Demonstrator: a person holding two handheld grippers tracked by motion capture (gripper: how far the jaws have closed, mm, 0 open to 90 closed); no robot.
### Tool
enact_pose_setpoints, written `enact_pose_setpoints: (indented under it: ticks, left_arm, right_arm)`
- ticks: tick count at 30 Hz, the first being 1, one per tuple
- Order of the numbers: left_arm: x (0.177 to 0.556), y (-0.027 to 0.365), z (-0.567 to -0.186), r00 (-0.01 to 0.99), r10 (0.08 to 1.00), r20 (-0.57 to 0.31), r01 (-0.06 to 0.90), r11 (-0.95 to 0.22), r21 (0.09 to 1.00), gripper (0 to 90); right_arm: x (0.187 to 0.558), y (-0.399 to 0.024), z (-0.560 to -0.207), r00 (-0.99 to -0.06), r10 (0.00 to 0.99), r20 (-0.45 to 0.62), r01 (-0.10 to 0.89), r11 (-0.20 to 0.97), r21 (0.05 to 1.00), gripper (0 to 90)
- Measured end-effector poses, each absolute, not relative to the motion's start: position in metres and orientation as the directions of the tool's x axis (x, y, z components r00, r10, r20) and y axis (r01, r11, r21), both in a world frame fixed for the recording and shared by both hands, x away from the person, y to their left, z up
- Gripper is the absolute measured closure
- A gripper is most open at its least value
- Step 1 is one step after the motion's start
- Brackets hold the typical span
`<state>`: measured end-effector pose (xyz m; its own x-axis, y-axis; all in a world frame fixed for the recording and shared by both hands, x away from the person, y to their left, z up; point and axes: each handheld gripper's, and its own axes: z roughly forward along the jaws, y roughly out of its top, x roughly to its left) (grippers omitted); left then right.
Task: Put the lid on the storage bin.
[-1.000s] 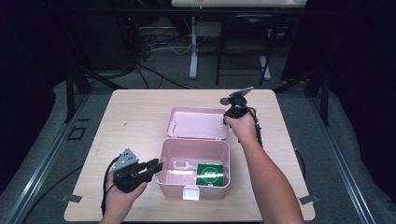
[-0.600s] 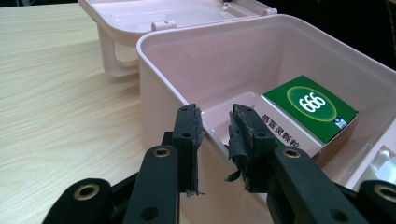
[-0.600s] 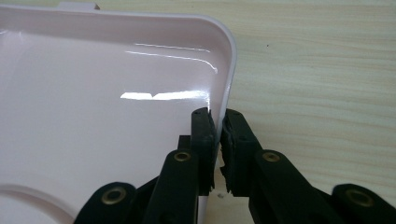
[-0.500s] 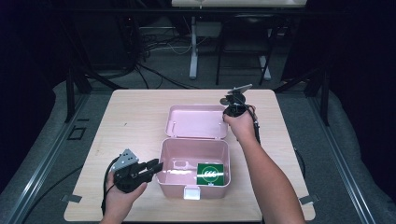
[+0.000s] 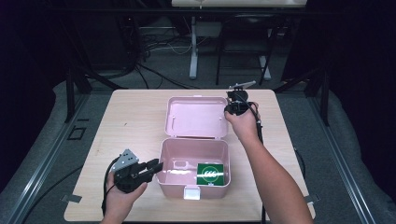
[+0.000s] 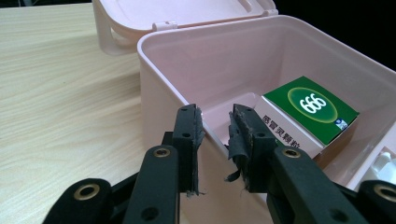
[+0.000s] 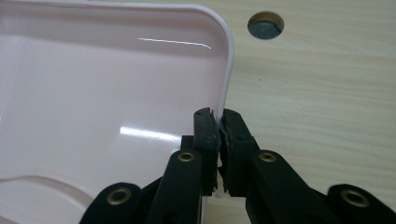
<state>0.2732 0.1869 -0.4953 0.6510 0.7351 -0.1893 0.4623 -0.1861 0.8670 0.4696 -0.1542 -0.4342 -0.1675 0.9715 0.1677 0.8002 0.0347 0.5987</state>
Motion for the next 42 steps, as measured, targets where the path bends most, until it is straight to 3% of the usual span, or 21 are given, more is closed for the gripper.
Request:
enact_pose_setpoints:
  ticks: [23,42]
  left_arm:
    - [0.273,0.186,-0.496,0.644,0.74,-0.195,0.464,-0.175,0.868,71.8]
    - [0.273,0.186,-0.496,0.64,0.743,-0.194,0.465,-0.174,0.868,71.8]
  right_arm:
    - [0.437,-0.163,-0.397,-0.251,0.947,0.2,0.731,0.05,0.68,87.2]
    - [0.404,-0.166,-0.383,-0.326,0.932,0.155,0.655,0.105,0.749,87.3]
